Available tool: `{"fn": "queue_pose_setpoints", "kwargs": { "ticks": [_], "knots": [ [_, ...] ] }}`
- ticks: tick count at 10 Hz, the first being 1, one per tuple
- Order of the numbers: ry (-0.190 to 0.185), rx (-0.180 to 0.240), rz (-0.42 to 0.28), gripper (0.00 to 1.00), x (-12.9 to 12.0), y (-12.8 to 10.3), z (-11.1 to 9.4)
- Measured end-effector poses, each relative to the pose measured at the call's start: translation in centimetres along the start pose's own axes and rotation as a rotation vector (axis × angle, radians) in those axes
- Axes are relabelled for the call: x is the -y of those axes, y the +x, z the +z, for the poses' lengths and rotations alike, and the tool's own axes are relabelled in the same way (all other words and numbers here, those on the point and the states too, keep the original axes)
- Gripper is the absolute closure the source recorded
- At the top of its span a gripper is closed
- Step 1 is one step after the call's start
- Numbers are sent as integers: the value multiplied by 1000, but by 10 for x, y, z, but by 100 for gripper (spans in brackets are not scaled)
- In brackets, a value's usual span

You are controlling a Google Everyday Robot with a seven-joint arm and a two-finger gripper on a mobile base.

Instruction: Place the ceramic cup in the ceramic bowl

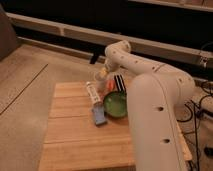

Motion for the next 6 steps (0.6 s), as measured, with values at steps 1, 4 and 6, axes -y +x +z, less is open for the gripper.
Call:
{"fn": "queue_pose_setpoints", "kwargs": {
  "ticks": [1, 4, 6],
  "knots": [
    [-30, 3, -10, 35, -2, -5, 12],
    [-108, 5, -14, 51, -13, -12, 37],
    [-135, 8, 11, 72, -9, -12, 43]
  ]
}}
